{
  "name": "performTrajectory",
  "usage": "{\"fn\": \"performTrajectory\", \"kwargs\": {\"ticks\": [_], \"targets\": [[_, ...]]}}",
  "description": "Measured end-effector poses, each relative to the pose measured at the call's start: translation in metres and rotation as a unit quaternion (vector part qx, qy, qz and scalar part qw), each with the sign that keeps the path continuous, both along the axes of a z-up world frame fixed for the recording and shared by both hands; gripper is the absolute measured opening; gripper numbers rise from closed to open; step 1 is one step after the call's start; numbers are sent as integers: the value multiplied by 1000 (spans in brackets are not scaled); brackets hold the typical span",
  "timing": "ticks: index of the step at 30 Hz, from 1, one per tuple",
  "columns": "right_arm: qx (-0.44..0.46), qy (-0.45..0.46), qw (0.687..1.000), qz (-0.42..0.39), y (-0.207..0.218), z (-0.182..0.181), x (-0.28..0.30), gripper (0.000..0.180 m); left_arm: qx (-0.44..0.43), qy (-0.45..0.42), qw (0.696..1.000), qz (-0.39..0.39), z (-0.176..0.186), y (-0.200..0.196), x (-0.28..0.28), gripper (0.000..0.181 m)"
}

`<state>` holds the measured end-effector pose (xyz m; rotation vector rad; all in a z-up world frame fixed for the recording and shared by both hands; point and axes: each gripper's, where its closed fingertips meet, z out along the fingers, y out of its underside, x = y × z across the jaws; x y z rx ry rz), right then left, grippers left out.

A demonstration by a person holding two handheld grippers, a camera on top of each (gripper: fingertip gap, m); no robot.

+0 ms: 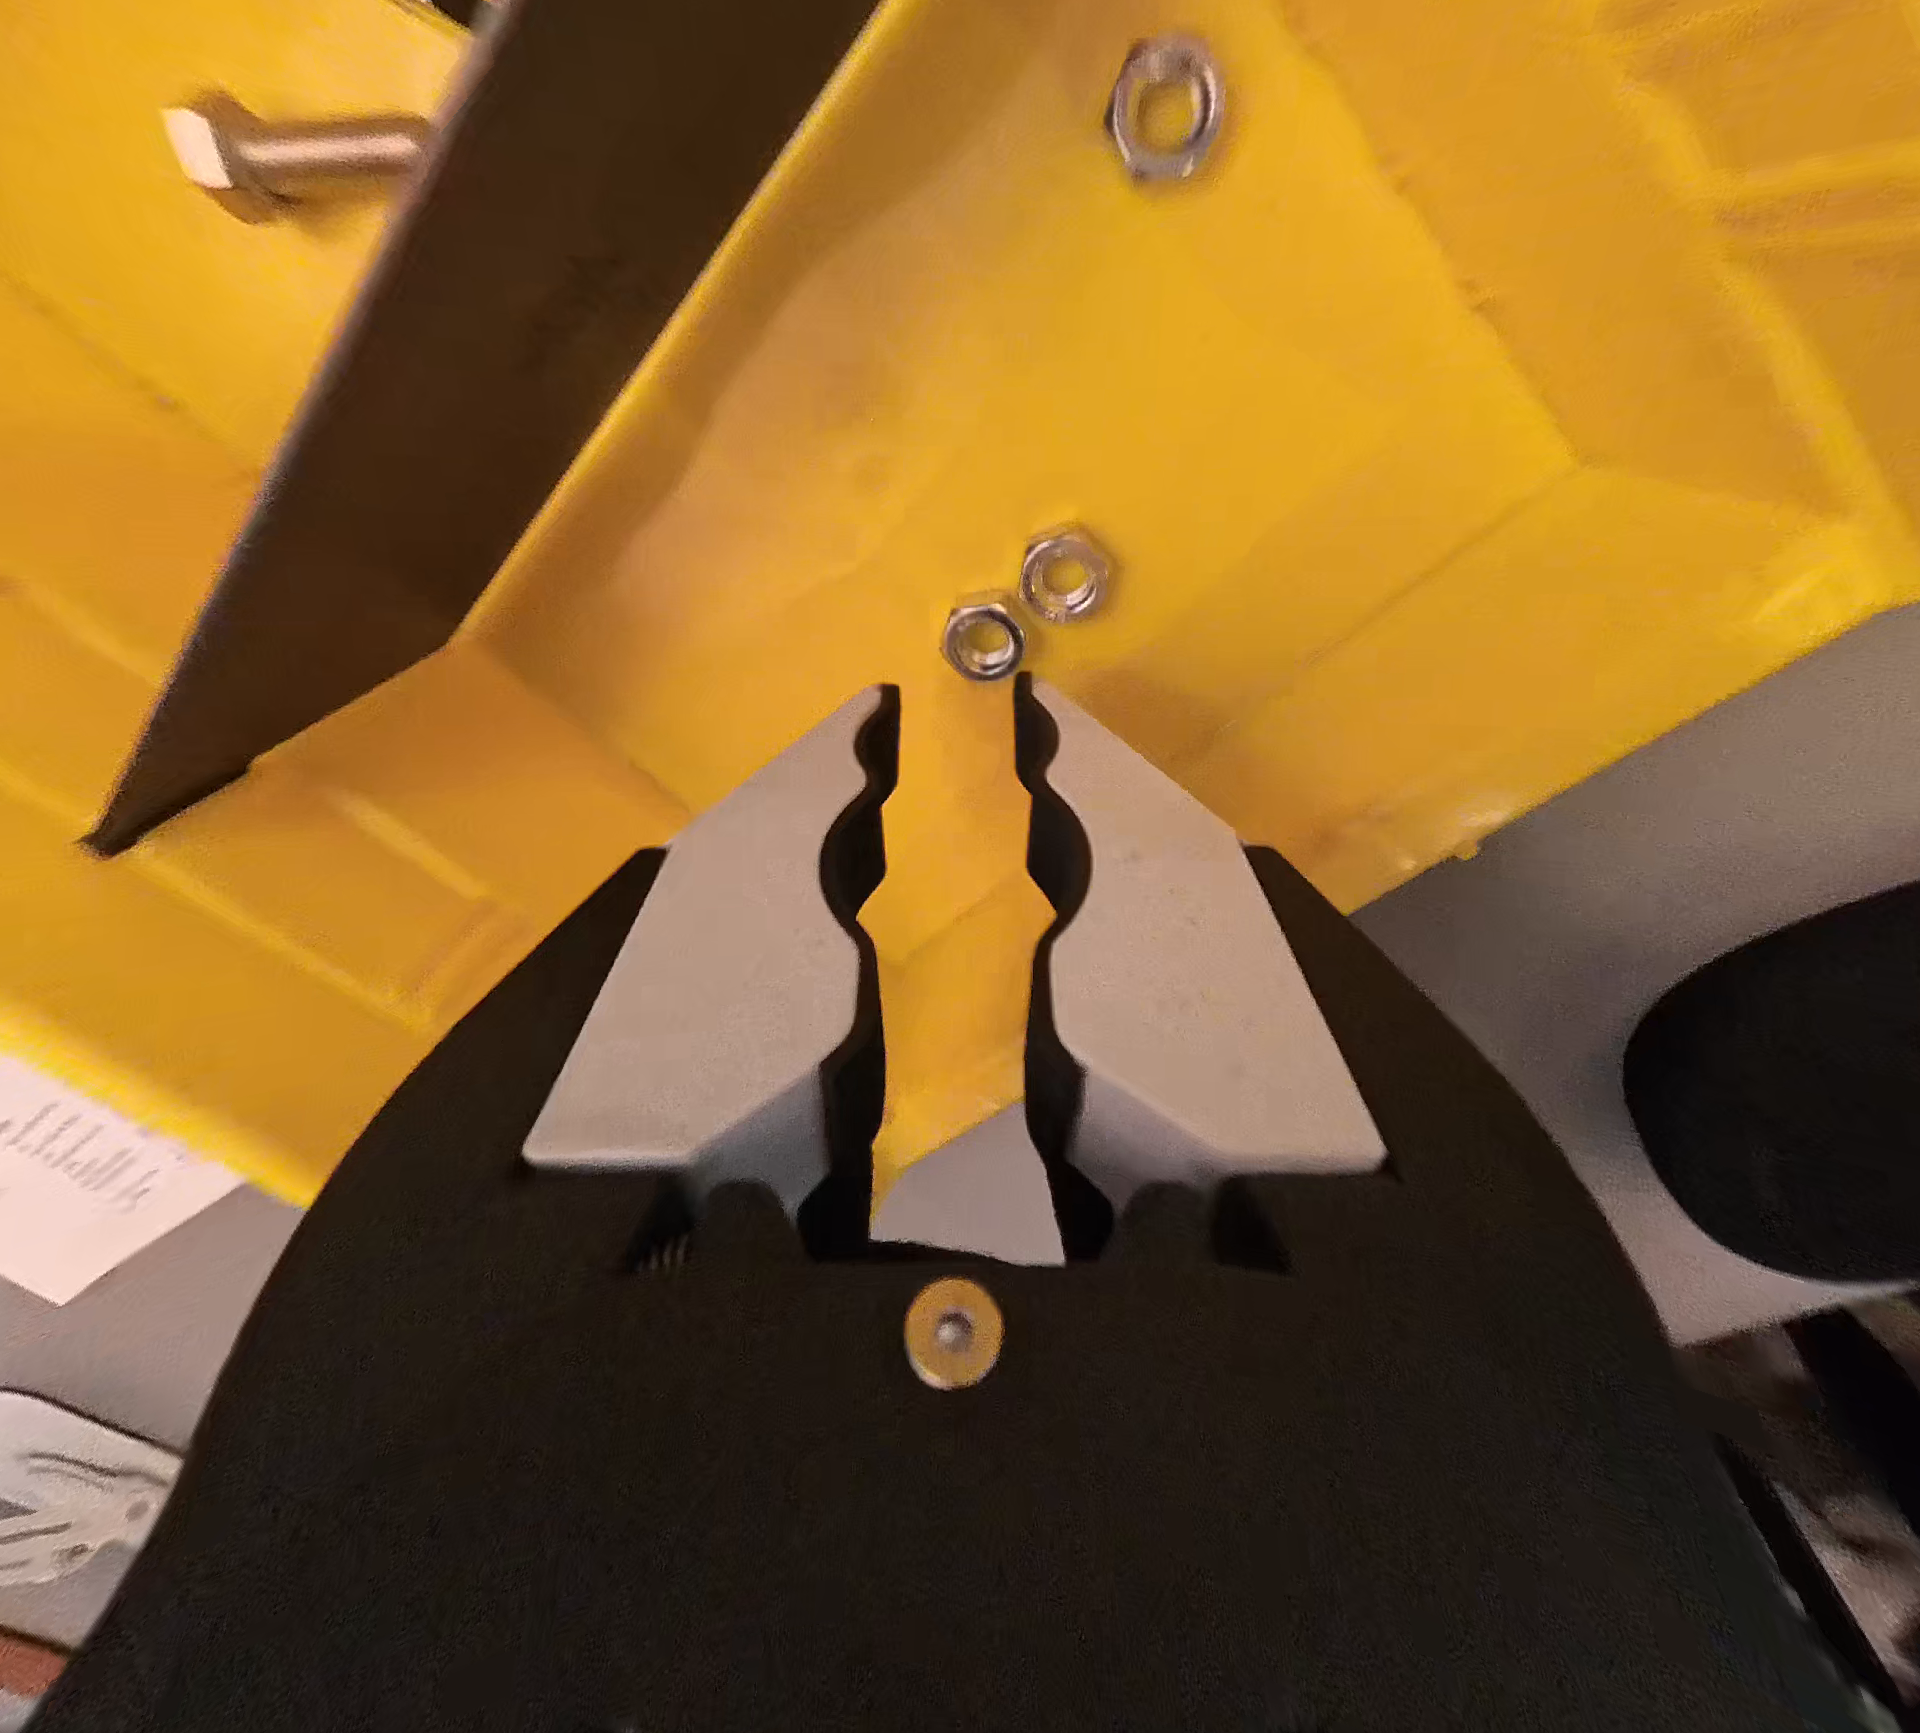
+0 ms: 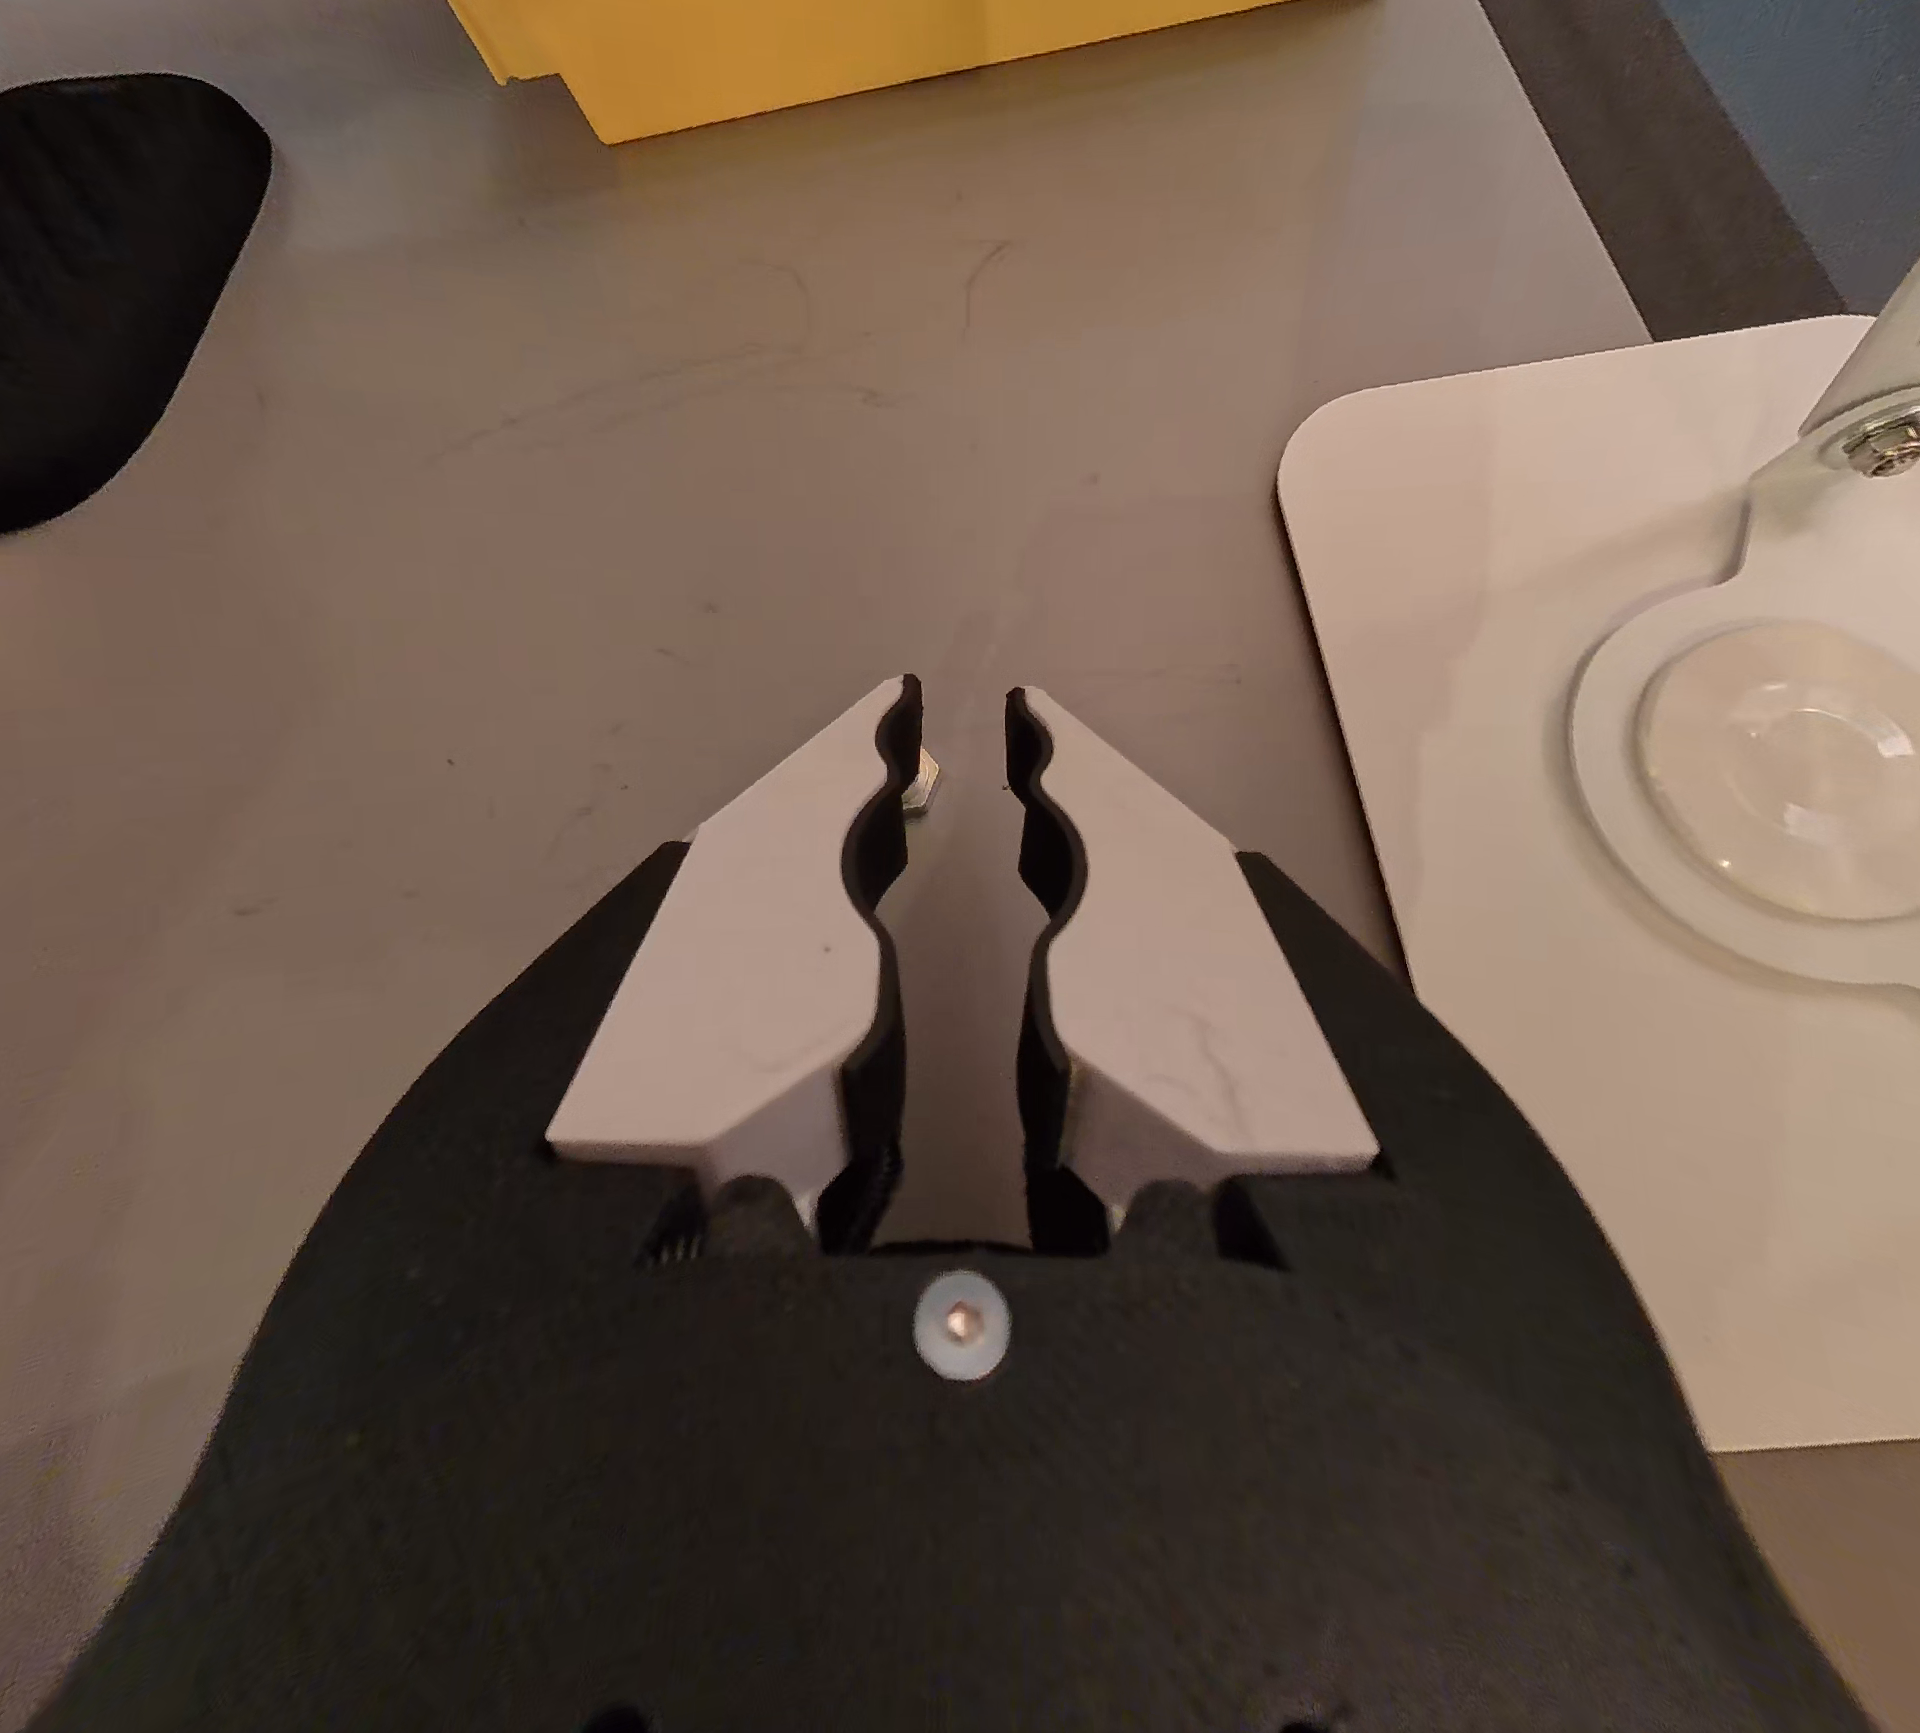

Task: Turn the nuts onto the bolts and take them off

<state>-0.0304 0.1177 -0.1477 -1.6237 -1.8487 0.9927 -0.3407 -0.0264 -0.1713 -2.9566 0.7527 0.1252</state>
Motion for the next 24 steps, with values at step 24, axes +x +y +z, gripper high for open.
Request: {"fn": "performTrajectory", "kwargs": {"ticks": [24], "targets": [[-3,7,1000,-8,6,3,4,15,82,3,997,-7,23,25,-2,16]]}}
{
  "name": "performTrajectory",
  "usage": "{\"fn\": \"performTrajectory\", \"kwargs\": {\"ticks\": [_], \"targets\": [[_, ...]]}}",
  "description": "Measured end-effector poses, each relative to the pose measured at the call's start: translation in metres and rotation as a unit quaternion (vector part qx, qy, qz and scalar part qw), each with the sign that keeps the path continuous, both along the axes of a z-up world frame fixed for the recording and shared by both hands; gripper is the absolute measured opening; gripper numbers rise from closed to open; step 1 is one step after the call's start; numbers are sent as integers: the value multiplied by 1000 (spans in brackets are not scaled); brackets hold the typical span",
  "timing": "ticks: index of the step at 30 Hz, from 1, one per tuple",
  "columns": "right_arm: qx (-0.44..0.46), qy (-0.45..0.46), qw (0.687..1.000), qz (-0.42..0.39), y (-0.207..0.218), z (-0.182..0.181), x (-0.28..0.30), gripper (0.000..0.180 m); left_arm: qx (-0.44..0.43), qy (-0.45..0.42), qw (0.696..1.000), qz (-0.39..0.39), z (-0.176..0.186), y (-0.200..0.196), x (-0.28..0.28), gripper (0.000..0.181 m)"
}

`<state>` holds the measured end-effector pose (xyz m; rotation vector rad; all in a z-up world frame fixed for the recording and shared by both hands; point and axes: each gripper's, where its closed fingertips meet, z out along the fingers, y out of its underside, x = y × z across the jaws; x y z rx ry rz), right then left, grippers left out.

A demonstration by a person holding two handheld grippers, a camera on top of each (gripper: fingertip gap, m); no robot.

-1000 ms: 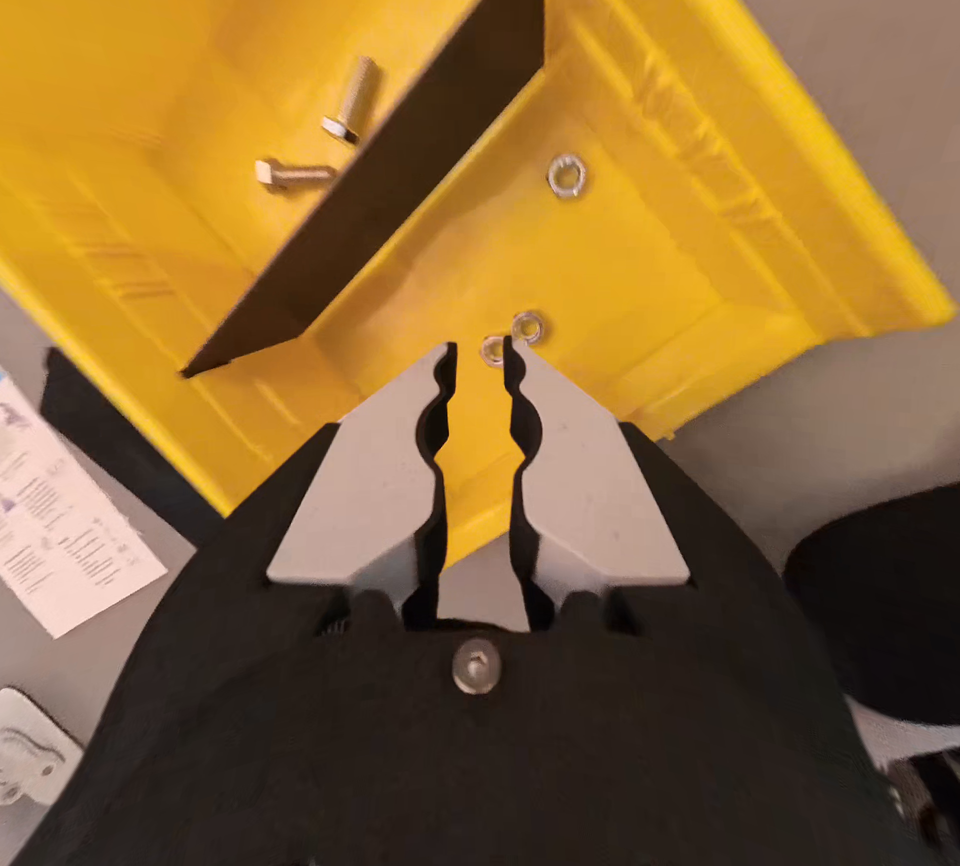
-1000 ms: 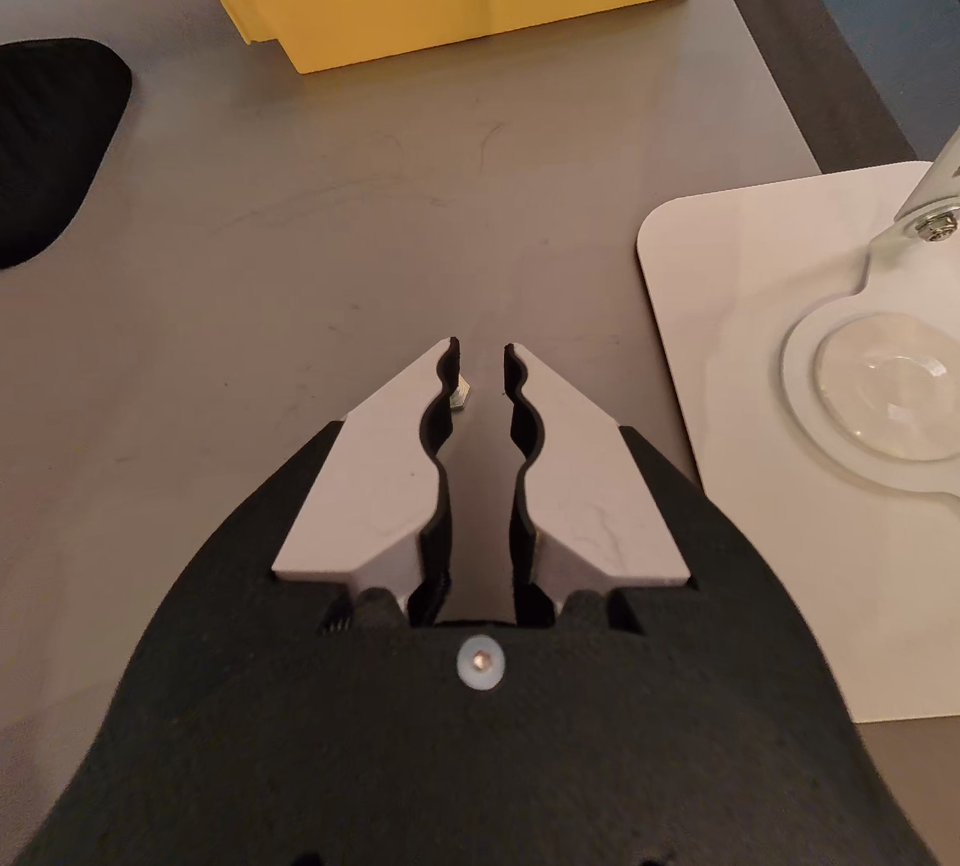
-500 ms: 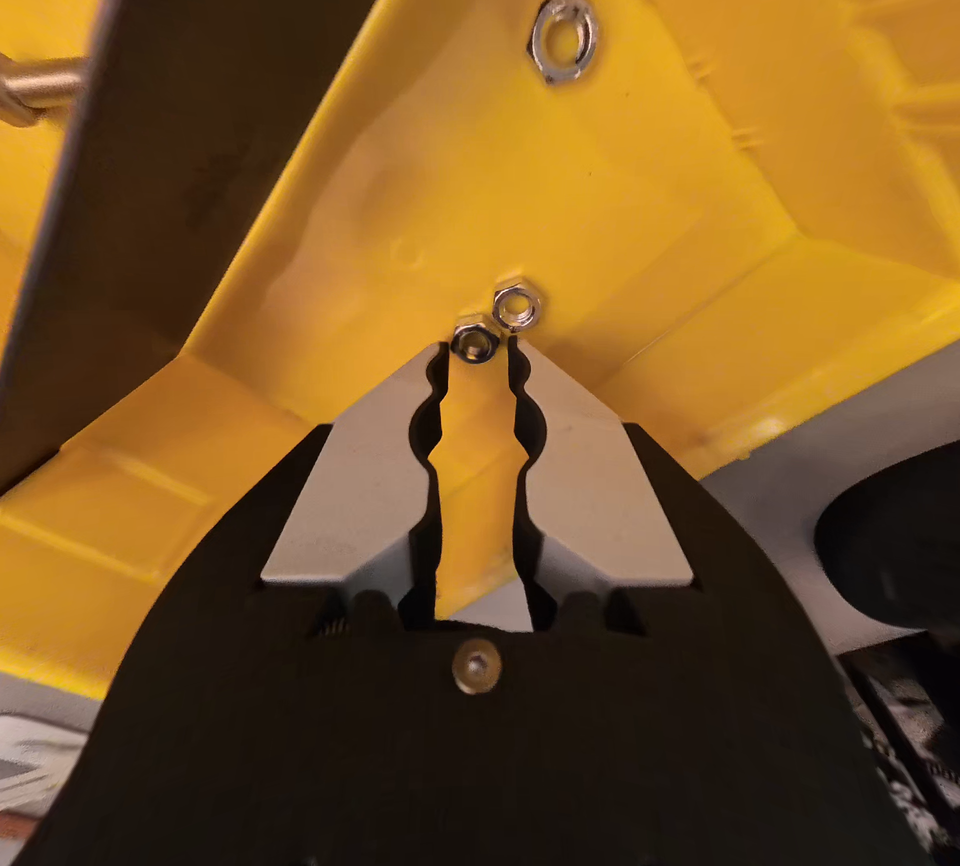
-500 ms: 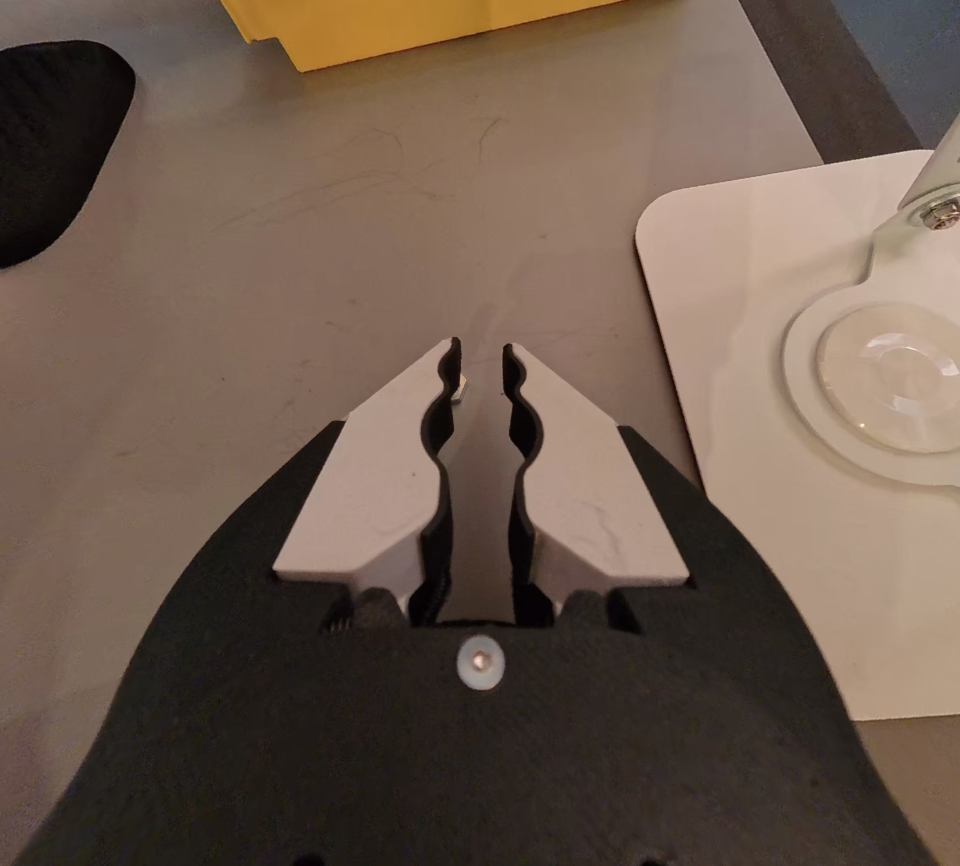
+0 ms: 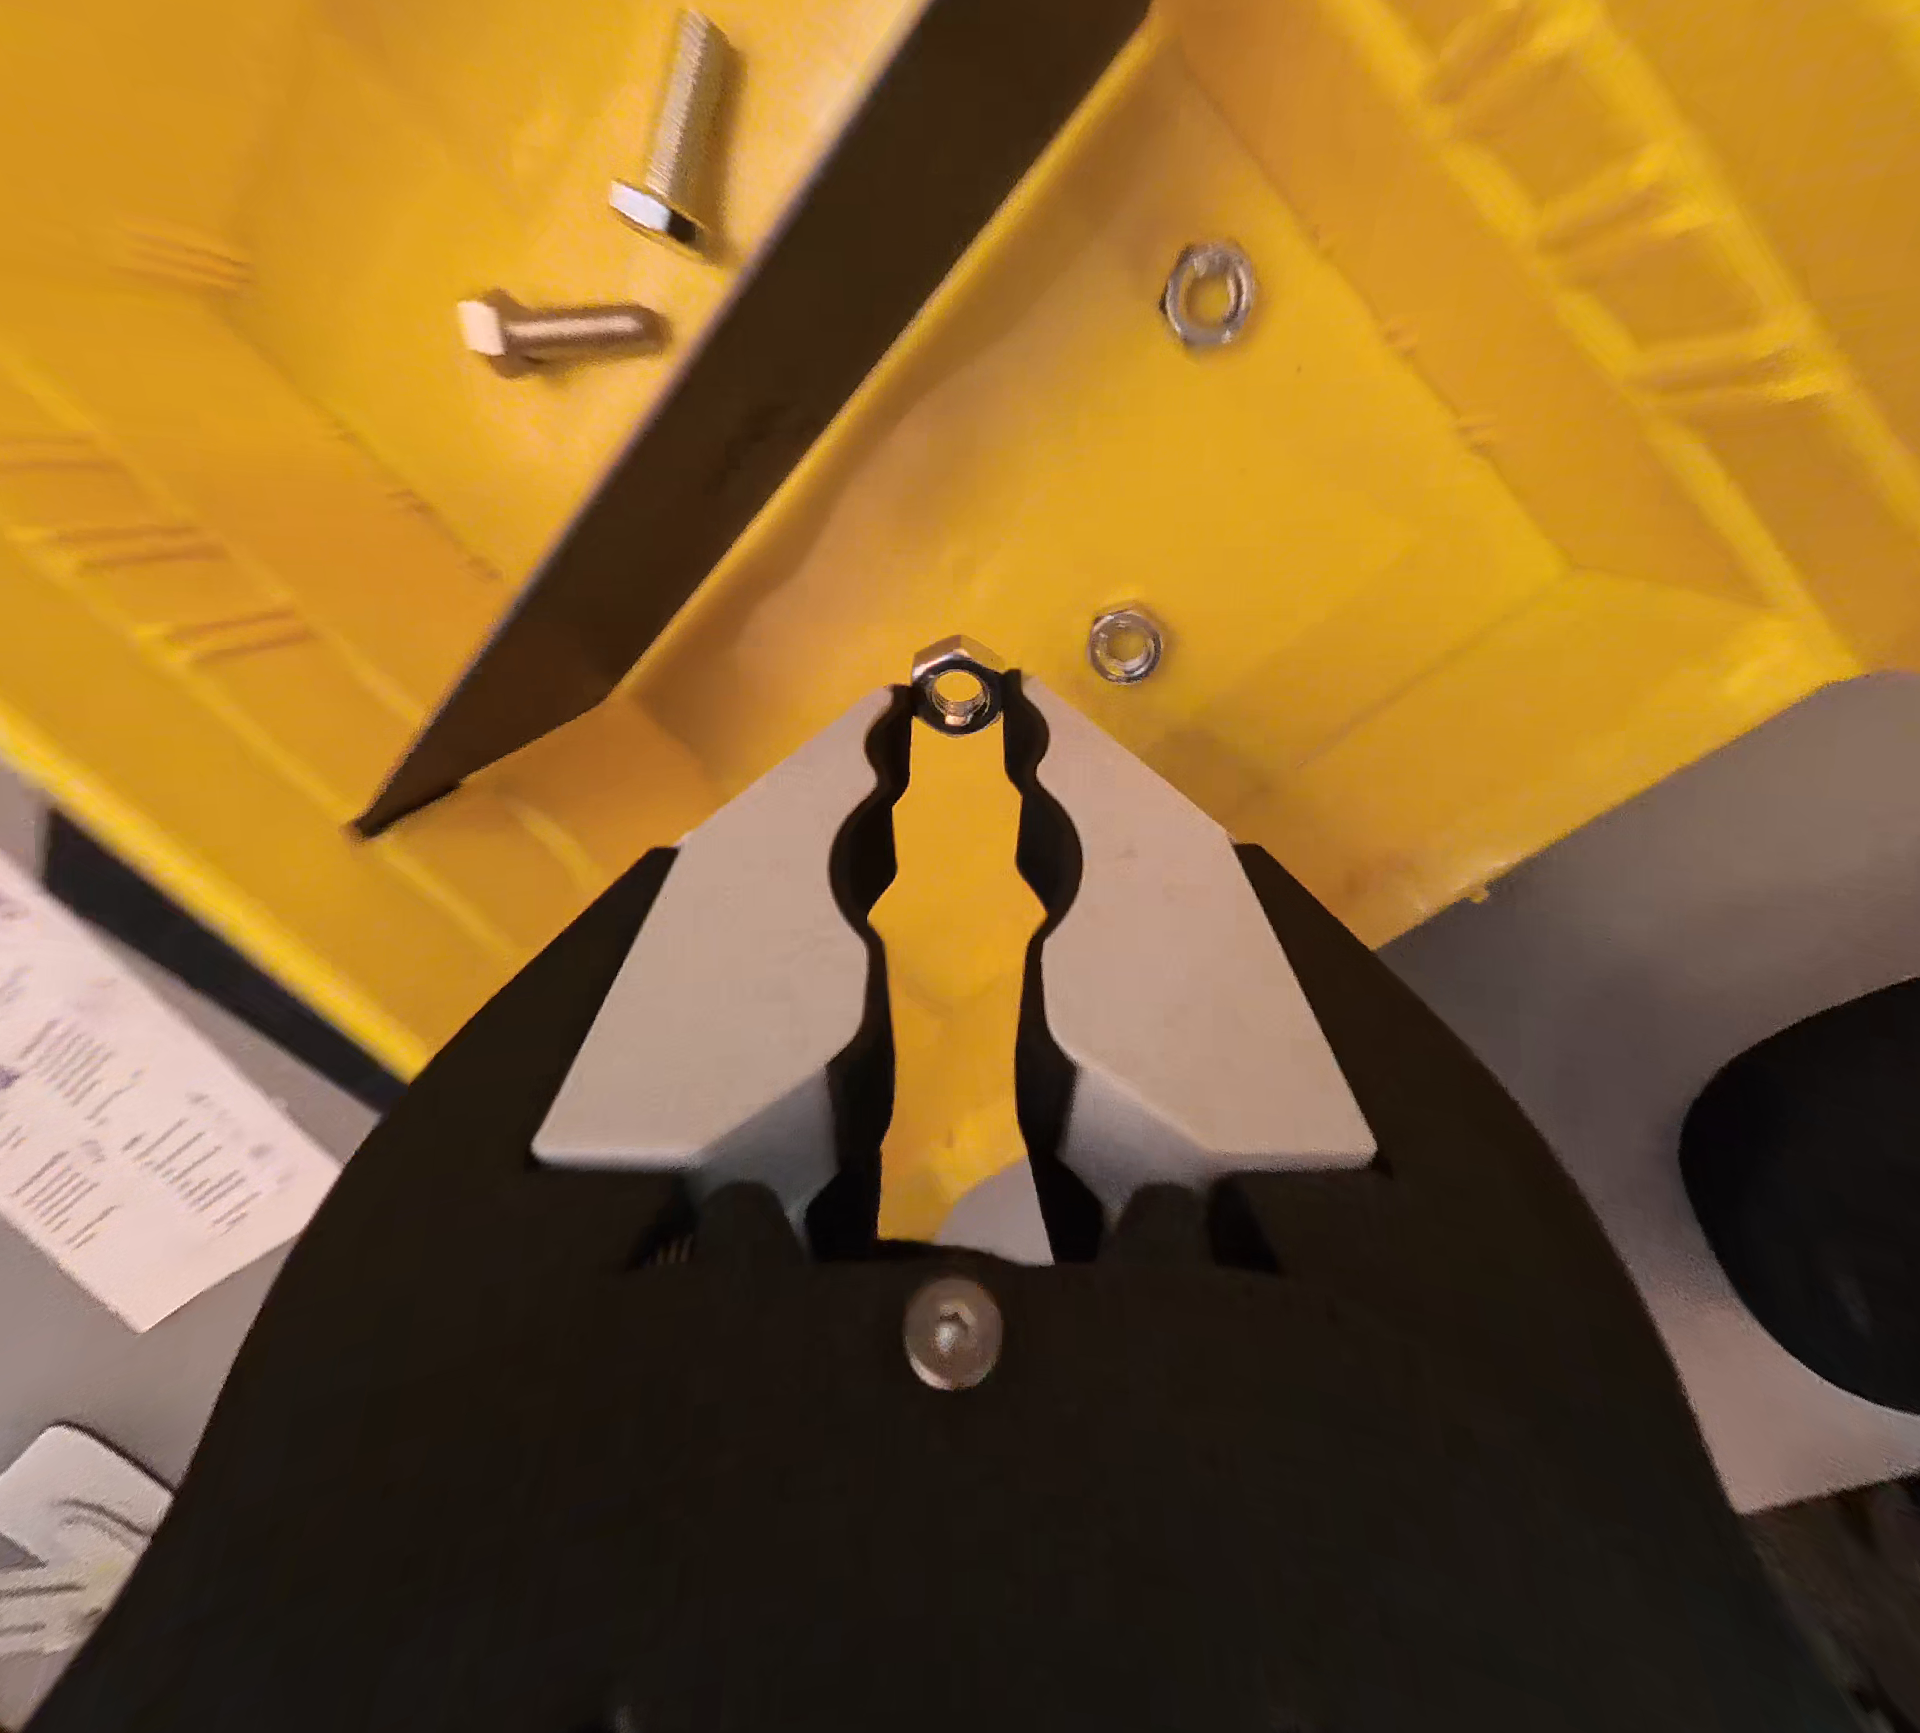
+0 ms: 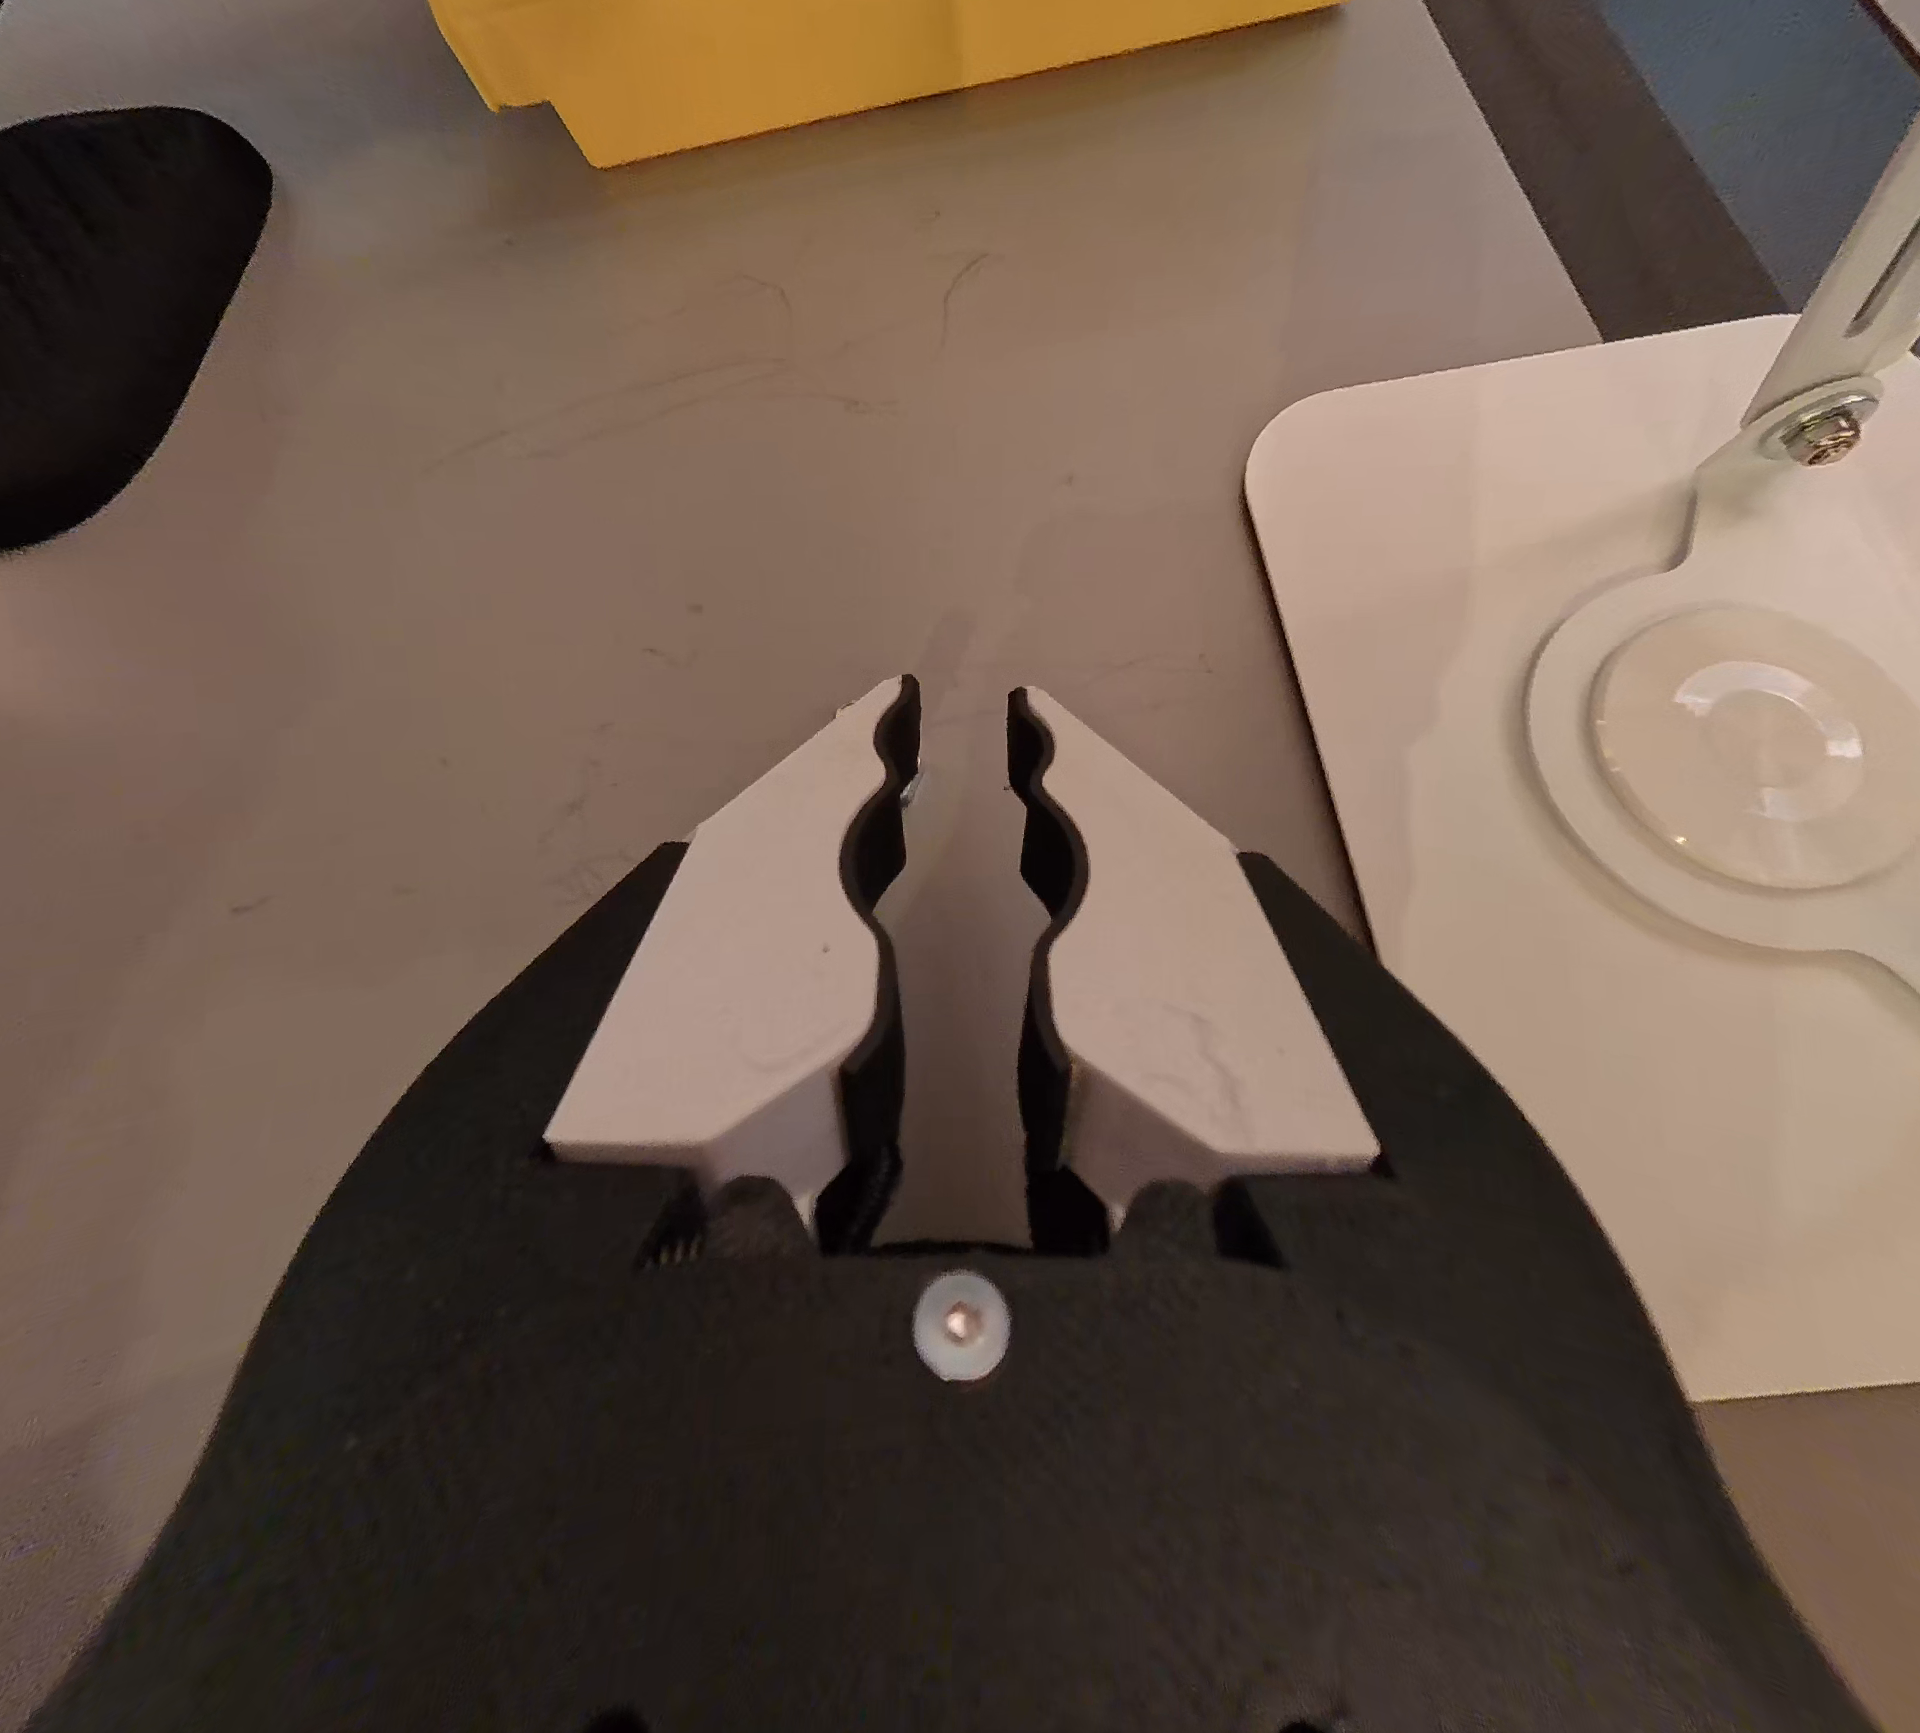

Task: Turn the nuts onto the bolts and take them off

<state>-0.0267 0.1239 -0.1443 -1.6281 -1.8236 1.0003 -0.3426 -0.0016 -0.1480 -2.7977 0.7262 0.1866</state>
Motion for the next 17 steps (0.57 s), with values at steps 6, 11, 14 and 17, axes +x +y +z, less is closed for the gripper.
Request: {"fn": "performTrajectory", "kwargs": {"ticks": [6,11,14,17], "targets": [[-4,25,1000,-9,6,15,4,15,146,2,988,-45,90,23,52,16],[-5,53,998,-14,9,34,8,15,215,-41,966,-138,123,40,152,16],[-8,66,998,-12,9,44,11,15,228,-75,950,-198,118,47,218,16],[-1,63,998,-13,12,47,16,15,207,-87,942,-248,95,52,270,16]]}}
